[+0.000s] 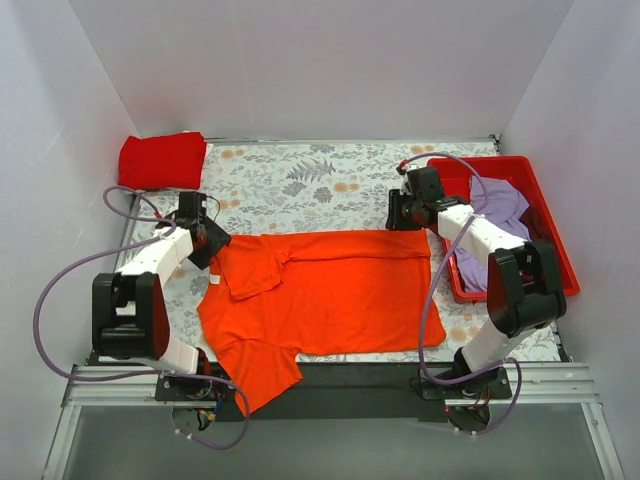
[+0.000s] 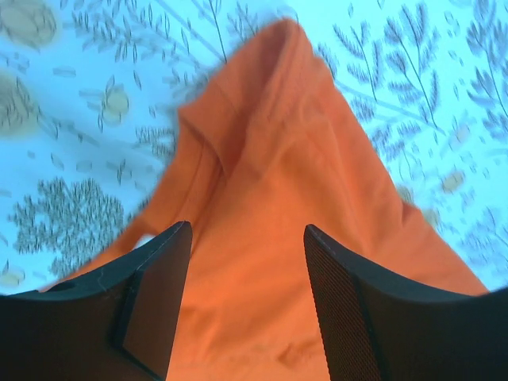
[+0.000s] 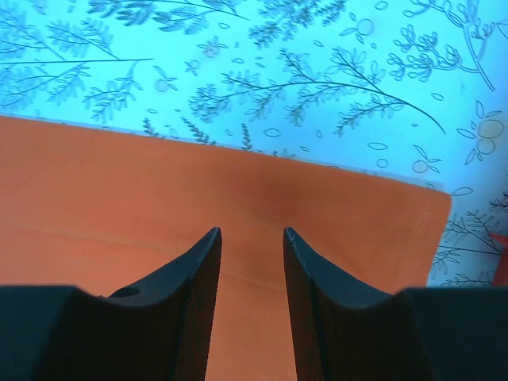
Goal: Fold and stack the t-shirts
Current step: Fold the tshirt
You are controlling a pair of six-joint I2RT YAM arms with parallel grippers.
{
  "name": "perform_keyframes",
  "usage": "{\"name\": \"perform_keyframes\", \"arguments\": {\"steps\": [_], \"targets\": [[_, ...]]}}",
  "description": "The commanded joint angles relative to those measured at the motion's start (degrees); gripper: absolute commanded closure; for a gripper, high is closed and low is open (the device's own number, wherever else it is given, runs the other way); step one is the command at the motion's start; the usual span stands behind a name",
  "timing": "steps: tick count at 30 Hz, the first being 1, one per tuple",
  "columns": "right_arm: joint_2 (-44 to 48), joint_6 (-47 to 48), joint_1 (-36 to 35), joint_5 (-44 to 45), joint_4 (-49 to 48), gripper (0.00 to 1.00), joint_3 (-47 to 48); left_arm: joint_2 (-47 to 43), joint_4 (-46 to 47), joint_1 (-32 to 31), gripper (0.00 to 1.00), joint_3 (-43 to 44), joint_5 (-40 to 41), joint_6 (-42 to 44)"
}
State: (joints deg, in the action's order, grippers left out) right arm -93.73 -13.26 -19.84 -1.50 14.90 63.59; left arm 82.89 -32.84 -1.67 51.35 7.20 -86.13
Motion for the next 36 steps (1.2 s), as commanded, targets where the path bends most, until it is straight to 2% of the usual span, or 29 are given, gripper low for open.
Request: {"name": "perform_keyframes", "arguments": {"steps": [1, 7, 14, 21, 24, 29, 33, 36], "targets": [[-1.19, 2.8, 2.33, -1.13, 0.4, 0.56, -0.57, 2.8, 3.66, 1.32, 0.43, 3.93, 5.28, 2.27], [-3.47, 2.53, 5.33, -3.25, -2.15, 0.57, -3.03, 5.26, 8.05, 4.31, 0.49, 4.54, 3.7, 3.6], [-6.02, 1.92, 6.91, -4.21, -3.91, 0.57, -4.0, 9.48, 10.08, 4.84, 0.63, 3.85, 1.68, 2.81], [-6.99, 1.22, 8.67, -4.13, -5.49, 0.58, -5.58, 9.48, 9.9, 6.41, 1.0, 1.91, 2.82, 3.07], [-7.34, 1.13, 9.72, -3.95, -5.84, 0.58, -6.11, 8.95, 9.02, 9.48, 1.0, 2.08, 4.83, 3.51], [-7.43, 1.04, 10.25, -3.6, -5.67, 0.58, -5.85, 9.65, 7.53, 10.55, 1.0, 3.58, 7.12, 4.12], [-6.82, 1.04, 10.26, -4.74, -5.67, 0.58, -5.41, 10.28, 6.21, 10.55, 0.99, 5.25, 3.54, 4.3], [-5.59, 1.21, 10.26, -5.53, -5.67, 0.58, -5.06, 6.77, 7.08, 10.46, 0.8, 5.43, -1.2, 4.48]]}}
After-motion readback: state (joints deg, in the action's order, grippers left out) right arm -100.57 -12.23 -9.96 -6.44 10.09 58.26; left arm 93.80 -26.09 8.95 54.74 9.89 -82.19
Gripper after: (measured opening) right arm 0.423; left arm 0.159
